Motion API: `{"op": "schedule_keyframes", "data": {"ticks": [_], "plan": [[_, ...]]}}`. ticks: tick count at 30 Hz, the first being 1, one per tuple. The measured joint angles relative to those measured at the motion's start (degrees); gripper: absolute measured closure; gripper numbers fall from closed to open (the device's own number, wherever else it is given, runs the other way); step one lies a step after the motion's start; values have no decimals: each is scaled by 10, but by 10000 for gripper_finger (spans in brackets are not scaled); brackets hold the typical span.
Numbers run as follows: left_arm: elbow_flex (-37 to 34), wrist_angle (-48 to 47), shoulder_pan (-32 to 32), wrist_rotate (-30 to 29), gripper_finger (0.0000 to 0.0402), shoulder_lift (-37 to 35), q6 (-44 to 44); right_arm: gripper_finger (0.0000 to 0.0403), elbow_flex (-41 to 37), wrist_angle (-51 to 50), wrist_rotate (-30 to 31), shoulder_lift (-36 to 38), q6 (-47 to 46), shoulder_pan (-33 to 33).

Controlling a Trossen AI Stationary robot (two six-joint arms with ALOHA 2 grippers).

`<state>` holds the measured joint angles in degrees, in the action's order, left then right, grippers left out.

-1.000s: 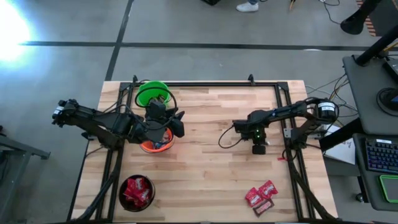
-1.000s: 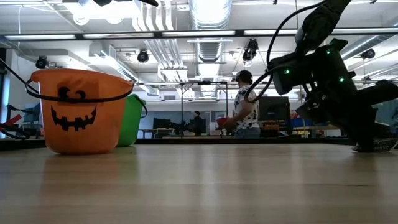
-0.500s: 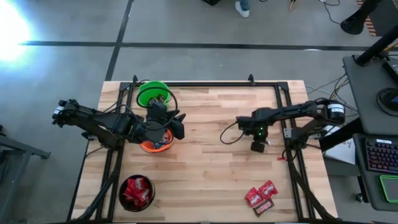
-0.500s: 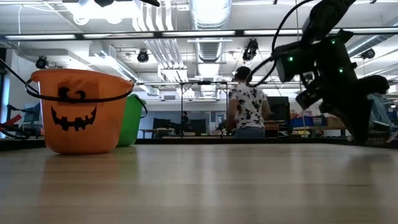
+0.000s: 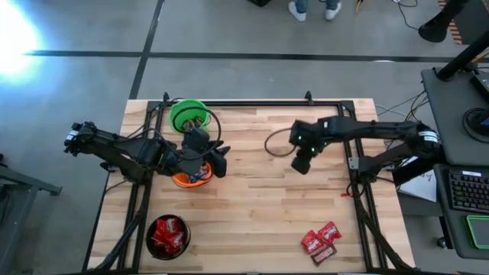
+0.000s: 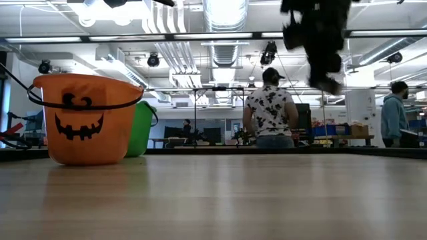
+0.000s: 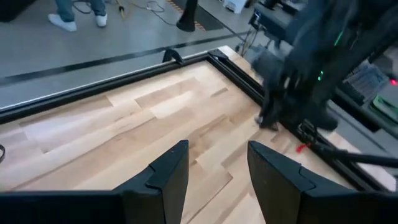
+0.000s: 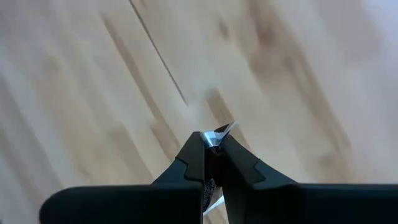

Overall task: Organize candy in baskets
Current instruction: Put the brown chocolate into the green bucket

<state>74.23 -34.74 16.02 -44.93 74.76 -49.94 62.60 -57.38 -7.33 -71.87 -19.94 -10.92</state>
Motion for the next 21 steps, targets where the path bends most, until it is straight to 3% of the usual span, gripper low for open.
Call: {"op": "schedule_keyframes", "data": {"ticks": [11, 21], "plan": [[0, 19, 0, 6, 255, 0, 86, 390, 199, 105, 29, 4, -33, 1], [0, 135, 0, 10, 255, 1, 213, 390, 234, 215, 30, 4, -32, 2]]}}
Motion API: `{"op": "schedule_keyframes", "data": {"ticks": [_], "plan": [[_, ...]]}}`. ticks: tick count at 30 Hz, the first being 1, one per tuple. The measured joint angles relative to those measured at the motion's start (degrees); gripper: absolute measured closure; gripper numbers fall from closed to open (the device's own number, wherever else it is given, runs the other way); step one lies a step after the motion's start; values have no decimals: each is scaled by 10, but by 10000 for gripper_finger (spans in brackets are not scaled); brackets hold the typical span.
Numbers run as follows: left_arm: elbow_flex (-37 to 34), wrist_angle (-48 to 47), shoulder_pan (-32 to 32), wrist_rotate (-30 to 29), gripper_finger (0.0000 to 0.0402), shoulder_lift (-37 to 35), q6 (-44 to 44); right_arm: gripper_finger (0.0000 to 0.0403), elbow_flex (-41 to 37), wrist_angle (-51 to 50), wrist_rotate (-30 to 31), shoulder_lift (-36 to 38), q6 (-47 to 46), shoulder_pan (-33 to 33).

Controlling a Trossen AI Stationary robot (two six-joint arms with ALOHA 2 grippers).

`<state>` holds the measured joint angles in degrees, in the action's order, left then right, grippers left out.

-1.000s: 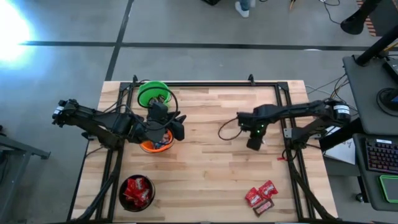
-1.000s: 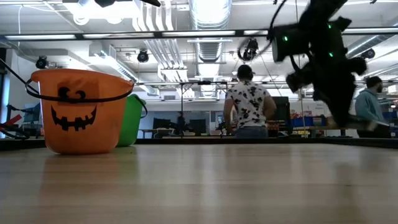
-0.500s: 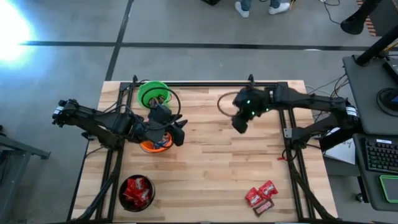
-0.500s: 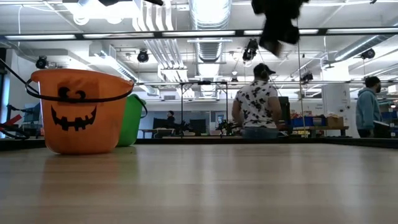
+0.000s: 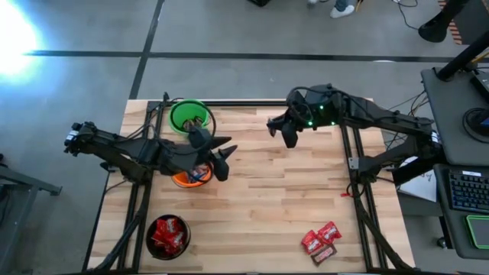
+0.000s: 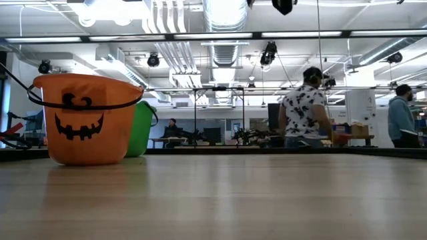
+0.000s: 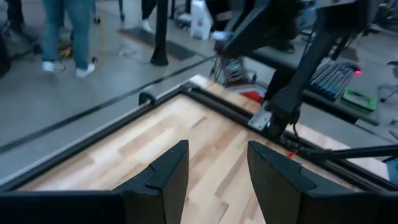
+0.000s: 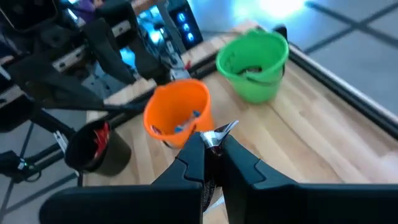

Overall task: Organize candy in baskets
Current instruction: Put the brown chocolate into the green bucket

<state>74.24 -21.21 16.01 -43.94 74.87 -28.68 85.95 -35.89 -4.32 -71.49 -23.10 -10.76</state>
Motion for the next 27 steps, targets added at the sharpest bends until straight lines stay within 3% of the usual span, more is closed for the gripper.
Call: {"op": "schedule_keyframes", "data": {"ticks": [5, 16, 27], "plan": [[0, 41, -7, 0, 255, 0, 41, 390, -1, 68, 0, -15, 20, 0], [0, 78, -43, -4, 252, 1, 40, 390, -1, 133, -1, -31, 70, 0], [9, 161, -77, 0, 214, 70, 45, 390, -1, 161, -2, -42, 124, 0]]}}
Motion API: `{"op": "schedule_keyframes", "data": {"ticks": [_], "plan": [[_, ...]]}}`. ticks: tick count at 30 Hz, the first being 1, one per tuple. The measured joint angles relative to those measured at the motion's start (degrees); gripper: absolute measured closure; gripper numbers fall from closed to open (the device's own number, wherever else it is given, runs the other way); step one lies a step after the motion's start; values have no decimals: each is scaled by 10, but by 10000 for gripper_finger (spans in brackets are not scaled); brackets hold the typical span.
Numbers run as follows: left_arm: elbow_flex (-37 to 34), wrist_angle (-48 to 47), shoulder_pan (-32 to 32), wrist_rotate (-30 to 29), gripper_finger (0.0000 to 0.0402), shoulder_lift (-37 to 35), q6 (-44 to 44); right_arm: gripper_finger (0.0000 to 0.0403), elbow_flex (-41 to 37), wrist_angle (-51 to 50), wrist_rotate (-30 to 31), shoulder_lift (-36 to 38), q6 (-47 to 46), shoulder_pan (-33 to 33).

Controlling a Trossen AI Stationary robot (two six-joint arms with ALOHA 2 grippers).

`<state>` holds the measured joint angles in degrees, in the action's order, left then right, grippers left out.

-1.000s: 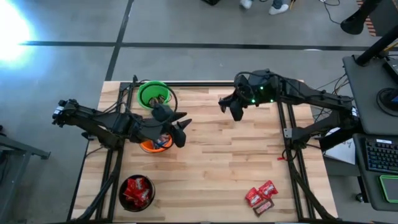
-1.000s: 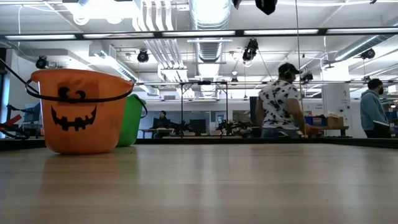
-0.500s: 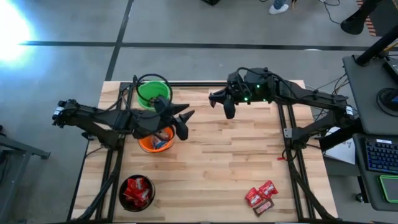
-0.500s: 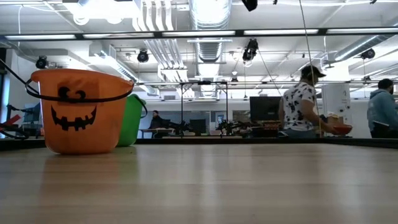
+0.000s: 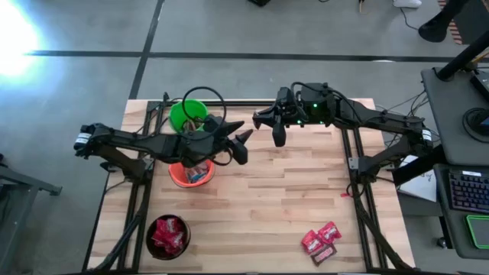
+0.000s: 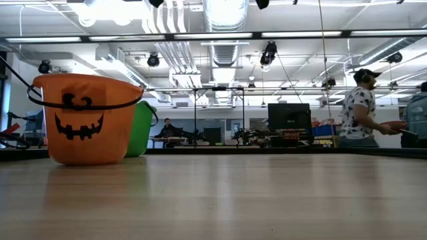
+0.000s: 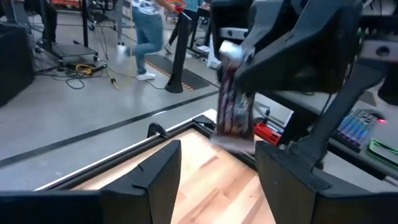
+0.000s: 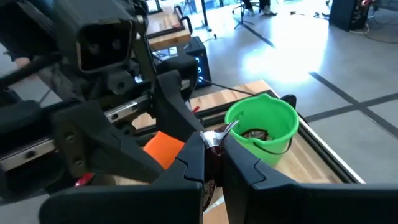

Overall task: Organize candy in baskets
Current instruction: Put the brown chocolate into the green bucket

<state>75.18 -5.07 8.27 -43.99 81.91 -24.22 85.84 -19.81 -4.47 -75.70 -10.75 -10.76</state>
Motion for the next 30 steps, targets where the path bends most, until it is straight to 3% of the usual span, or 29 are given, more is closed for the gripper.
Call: {"op": "schedule_keyframes", "data": {"ticks": [8, 17, 30], "plan": [[69, -18, -7, 0, 194, 46, 43, 390, 0, 2, 0, -14, 10, 0], [170, -171, -7, 11, 182, 80, 29, 390, 0, 4, 0, -13, 13, 0], [208, -221, -18, 8, 182, 110, 33, 390, 0, -1, -6, -12, 9, 0]]}}
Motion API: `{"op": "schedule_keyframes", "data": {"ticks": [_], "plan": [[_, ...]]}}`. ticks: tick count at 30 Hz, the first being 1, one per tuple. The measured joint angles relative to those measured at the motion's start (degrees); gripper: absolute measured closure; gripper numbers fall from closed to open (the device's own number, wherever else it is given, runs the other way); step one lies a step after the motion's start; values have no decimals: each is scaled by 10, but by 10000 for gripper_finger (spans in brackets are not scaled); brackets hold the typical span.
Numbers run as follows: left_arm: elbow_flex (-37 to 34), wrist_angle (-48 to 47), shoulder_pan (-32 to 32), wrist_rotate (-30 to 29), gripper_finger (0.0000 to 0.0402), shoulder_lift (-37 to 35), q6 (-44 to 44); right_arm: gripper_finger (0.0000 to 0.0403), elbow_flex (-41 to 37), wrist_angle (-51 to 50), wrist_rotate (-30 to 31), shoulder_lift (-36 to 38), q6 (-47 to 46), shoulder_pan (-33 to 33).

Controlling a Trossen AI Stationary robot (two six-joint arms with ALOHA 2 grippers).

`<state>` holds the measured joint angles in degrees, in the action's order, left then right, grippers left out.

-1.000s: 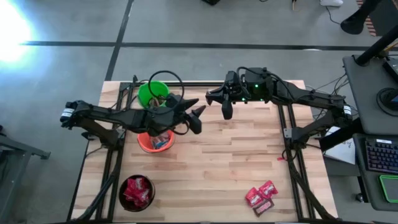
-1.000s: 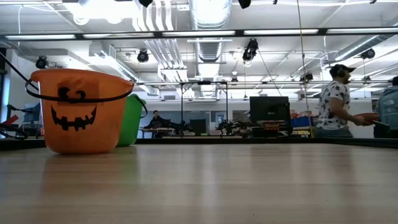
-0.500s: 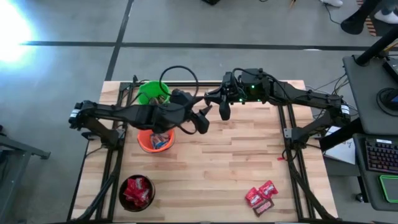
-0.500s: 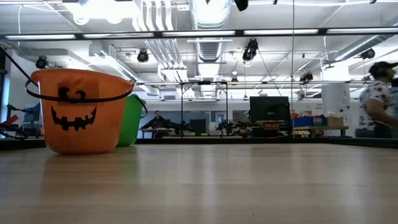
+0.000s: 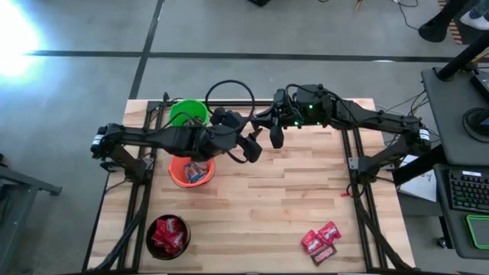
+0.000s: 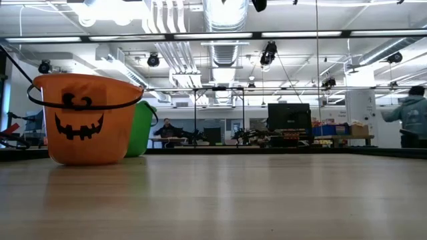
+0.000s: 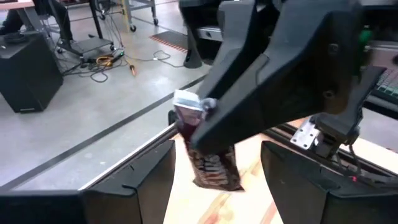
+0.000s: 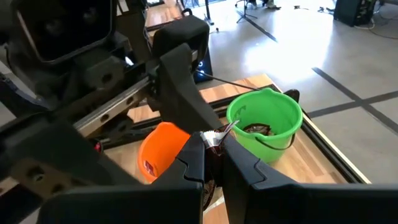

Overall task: Organize candy in baskets
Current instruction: Put the brown chocolate into the green bucket

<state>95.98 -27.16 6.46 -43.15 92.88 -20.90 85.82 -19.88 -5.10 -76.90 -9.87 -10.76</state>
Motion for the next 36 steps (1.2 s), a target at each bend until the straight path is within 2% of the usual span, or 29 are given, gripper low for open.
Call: {"op": "schedule_keyframes", "data": {"ticks": [5, 29, 36], "plan": [[0, -24, -2, -28, 182, -6, 0, 390, 0, -8, 0, 3, -1, 0], [0, -30, -5, -23, 182, -11, -41, 390, 0, 15, 0, 3, 4, 0], [-1, -29, -7, -23, 182, -11, -40, 390, 0, 23, -21, 3, 0, 0]]}}
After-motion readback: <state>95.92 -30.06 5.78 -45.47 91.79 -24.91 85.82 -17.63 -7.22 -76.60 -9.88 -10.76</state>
